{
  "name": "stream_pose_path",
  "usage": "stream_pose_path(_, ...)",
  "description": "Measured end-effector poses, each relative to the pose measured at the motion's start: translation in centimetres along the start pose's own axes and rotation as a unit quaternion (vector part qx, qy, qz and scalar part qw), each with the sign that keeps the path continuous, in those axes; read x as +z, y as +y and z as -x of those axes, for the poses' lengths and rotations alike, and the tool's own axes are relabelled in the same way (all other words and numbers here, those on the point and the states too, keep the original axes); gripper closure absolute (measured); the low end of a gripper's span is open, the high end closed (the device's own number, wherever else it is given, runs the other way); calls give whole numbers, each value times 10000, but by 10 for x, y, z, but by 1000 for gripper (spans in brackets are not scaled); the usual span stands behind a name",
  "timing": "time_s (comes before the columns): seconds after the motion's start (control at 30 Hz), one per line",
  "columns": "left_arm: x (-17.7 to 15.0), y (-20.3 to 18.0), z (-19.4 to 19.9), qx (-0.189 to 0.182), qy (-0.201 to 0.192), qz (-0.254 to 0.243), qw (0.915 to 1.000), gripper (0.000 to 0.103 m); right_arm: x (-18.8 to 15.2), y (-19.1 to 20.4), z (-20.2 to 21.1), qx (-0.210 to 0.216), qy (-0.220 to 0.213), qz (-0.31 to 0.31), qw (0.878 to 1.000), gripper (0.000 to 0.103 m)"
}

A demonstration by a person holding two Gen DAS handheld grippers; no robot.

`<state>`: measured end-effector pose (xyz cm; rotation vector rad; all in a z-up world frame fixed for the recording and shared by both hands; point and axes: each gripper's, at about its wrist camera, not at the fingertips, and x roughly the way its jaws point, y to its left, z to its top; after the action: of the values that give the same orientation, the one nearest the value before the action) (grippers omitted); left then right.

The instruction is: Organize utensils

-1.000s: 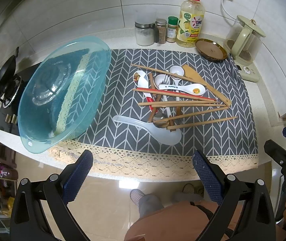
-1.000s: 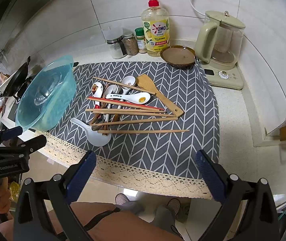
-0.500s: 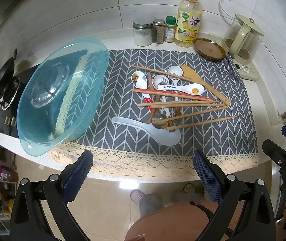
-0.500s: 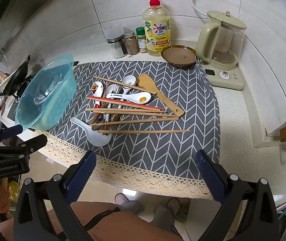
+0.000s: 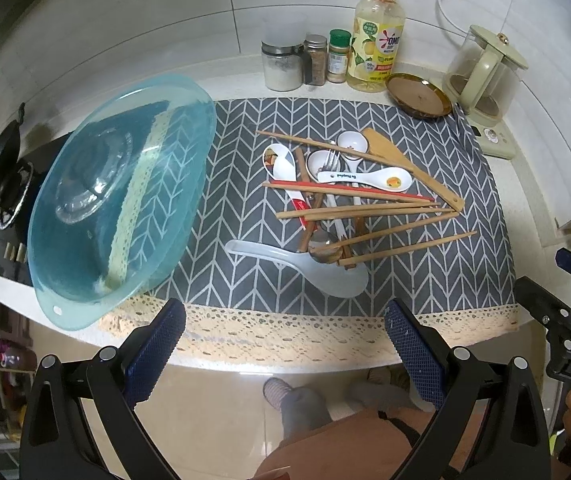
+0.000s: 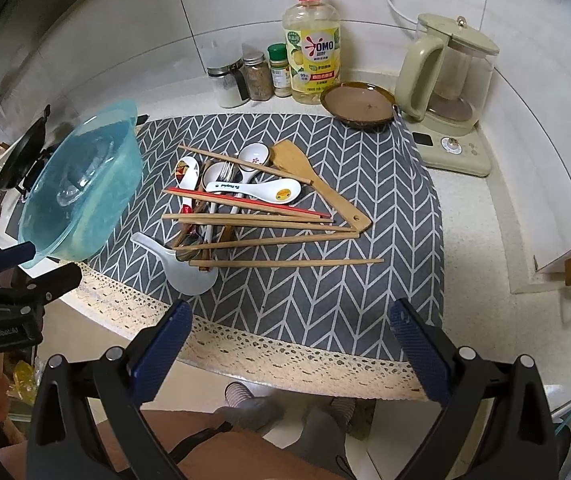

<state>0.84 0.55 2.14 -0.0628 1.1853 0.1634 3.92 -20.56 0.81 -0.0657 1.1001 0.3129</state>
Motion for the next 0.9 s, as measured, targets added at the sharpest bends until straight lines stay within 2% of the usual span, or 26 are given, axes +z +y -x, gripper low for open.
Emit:
stream_pose_path(0.2,7,12,-4,-122,-13,-141,9998,4,8,11,-3,-68,-68,-75,9999,7)
stream_pose_path(0.27,9,16,-5,-158,-63,-216,9996,4,11,11,-1,18,-234,-167,9996,7)
stream_pose_path(0.37,15,17,-3,-328,-239,-316,9987,4,16,10,11,154,-781,-209,9966,7)
stream_pose_path(0.47,21,17,-1,-483,-532,-412,9966,4,11,17,30,90,-1734,294,9844,7)
stream_pose_path(0.5,23,14,-1,-560,-632,-434,9955,4,11,18,31,25,-1821,411,9824,7)
stream_pose_path(0.57,26,9,-4,-684,-843,-406,9933,4,13,13,25,57,-1772,381,9834,7)
stream_pose_path(0.67,27,-3,-14,-742,-1127,-350,9902,4,15,-11,9,268,-1656,-1,9858,7)
stream_pose_path(0.77,24,-17,-29,-795,-1332,-318,9874,4,20,-37,-20,324,-1466,-100,9886,7)
stream_pose_path(0.87,26,-33,-51,-661,-1297,-244,9890,4,26,-59,-45,341,-1352,-25,9902,7)
stream_pose_path(0.9,29,-40,-63,-681,-1124,-247,9910,4,27,-65,-53,388,-1295,21,9908,7)
